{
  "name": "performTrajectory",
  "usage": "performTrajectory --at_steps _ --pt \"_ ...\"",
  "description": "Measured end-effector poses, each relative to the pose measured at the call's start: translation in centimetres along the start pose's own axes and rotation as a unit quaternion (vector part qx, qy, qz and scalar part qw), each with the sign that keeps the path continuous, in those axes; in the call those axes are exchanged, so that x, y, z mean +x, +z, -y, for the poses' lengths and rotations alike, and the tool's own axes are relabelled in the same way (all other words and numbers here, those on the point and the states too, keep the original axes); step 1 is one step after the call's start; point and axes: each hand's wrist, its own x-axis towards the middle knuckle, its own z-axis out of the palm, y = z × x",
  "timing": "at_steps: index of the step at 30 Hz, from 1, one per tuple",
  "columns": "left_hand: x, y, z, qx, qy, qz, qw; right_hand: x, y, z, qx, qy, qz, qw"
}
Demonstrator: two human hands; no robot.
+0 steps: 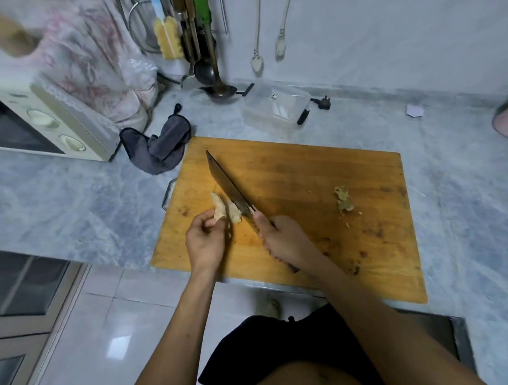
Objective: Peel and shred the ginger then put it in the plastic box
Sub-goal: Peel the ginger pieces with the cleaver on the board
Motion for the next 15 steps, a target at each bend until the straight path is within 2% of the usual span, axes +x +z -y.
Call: performTrajectory --at_steps 4,9,15 --pt "0.0 0.9 -0.9 0.007 0.005 0.057 0.998 -0.8 -2.4 -1.3 -0.008 -0.006 -0.029 1.0" --pt "-0.4 4.8 -1.5 0.077 0.016 0.13 0.988 -1.9 -5.7 -4.7 -0.048 0.014 -0.095 0.994" --pt "-1.0 9.2 -2.1 0.176 0.051 0.119 0.976 -3.3 -7.1 -6.4 -0.009 0.032 -0.123 0.992"
